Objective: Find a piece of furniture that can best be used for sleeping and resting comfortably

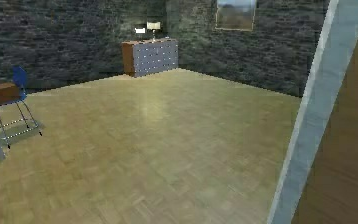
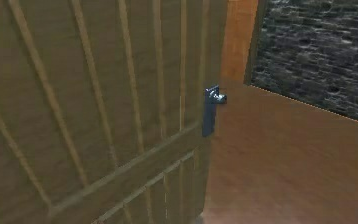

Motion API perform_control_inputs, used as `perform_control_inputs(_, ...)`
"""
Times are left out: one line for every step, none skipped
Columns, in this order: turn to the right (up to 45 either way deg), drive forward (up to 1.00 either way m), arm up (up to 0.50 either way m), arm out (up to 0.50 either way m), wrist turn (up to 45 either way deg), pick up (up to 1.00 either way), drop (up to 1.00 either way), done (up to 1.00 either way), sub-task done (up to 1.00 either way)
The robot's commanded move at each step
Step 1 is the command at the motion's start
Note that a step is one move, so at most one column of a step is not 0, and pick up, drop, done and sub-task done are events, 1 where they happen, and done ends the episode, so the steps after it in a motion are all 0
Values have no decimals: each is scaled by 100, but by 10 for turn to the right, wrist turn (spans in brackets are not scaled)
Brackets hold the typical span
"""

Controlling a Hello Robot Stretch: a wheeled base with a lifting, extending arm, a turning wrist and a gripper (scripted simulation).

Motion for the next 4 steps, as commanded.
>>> perform_control_inputs(-450,0,0,0,0,0,0,0,0)
perform_control_inputs(-270,0,0,0,0,0,0,0,0)
perform_control_inputs(0,55,0,0,0,0,0,0,0)
perform_control_inputs(-120,0,0,0,0,0,0,0,0)
